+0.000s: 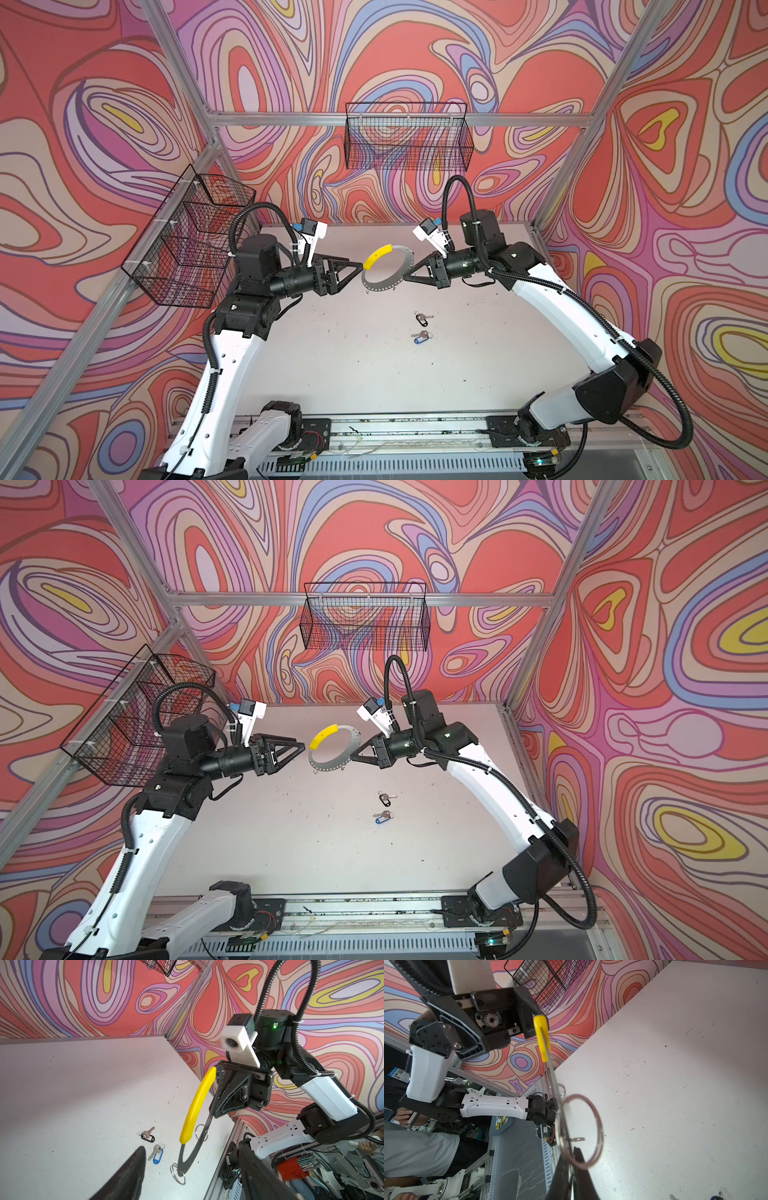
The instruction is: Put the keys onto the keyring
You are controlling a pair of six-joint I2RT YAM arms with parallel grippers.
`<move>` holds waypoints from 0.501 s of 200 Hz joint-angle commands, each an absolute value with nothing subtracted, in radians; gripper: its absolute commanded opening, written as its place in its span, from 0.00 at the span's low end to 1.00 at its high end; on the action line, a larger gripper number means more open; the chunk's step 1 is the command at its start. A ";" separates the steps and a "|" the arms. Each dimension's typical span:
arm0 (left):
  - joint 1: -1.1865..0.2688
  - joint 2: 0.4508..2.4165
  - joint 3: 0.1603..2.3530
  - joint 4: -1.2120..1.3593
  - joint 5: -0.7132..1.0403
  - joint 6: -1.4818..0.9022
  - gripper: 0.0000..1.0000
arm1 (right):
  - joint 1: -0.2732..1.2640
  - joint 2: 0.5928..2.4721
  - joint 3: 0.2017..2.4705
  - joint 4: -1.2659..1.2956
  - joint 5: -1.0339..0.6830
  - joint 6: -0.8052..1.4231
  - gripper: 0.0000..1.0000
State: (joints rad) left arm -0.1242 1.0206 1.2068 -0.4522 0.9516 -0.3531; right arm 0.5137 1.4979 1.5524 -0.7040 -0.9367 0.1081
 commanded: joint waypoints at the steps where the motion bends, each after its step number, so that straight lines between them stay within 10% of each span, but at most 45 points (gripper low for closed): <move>1: -0.118 1.013 1.207 -0.510 0.999 -0.304 0.71 | 0.516 1.459 1.562 -0.689 -0.989 0.080 0.00; 100: -0.179 1.070 1.163 -0.432 1.112 -0.350 0.40 | 0.565 1.485 1.530 -0.626 -1.006 0.090 0.00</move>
State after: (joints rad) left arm -0.1616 1.0576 1.1538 -0.4282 1.0851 -0.3733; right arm 0.5526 1.4845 1.5375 -0.6544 -0.9836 0.1089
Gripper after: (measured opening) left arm 0.500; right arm 0.049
